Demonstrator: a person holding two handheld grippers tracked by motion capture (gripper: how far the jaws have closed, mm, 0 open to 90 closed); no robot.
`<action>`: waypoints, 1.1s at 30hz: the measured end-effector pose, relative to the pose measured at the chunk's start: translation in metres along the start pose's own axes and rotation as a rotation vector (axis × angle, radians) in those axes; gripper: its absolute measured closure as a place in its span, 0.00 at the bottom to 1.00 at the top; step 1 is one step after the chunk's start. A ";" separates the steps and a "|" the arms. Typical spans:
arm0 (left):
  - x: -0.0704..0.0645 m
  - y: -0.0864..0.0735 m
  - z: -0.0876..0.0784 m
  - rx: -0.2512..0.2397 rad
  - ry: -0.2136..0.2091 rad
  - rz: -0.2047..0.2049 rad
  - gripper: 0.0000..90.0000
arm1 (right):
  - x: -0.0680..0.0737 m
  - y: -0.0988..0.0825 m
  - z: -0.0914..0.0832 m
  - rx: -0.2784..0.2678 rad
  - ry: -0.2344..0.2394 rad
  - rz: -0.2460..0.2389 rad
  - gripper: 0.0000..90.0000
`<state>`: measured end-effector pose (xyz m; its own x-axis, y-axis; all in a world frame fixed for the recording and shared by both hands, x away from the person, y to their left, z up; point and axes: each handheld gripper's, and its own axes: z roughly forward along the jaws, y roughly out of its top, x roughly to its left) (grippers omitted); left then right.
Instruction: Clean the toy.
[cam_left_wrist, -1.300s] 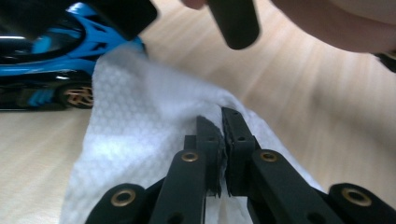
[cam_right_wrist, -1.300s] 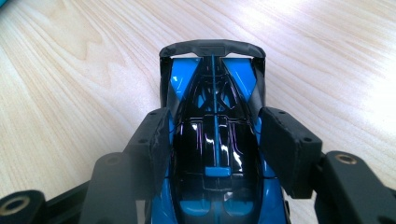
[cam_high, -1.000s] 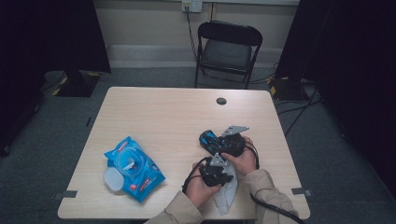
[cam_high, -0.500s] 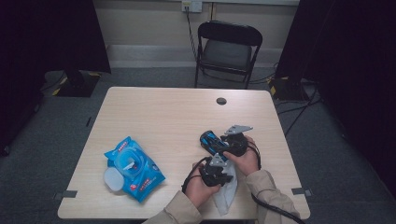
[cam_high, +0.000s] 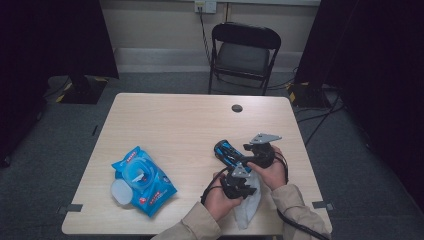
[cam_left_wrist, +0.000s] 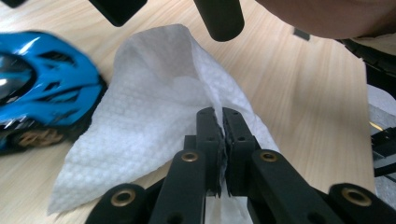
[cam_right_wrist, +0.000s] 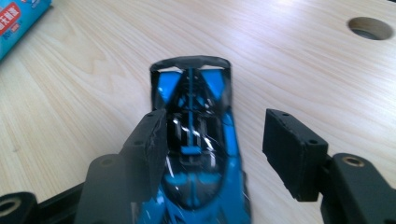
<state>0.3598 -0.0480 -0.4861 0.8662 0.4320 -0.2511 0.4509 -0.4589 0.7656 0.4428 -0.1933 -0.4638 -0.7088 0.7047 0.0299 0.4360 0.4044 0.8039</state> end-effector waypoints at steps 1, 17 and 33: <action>0.000 0.001 0.002 0.005 -0.003 0.003 0.97 | -0.002 -0.002 -0.004 -0.001 -0.007 0.004 0.45; -0.001 0.014 0.020 0.000 -0.043 0.060 0.77 | -0.021 -0.035 -0.045 -0.023 -0.074 0.069 0.45; 0.054 0.033 -0.023 -0.076 0.151 0.031 0.35 | -0.009 -0.056 -0.061 -0.004 -0.048 0.080 0.45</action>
<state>0.4163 -0.0225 -0.4610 0.8347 0.5329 -0.1388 0.4014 -0.4162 0.8159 0.3908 -0.2579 -0.4727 -0.6444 0.7619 0.0654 0.4879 0.3438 0.8023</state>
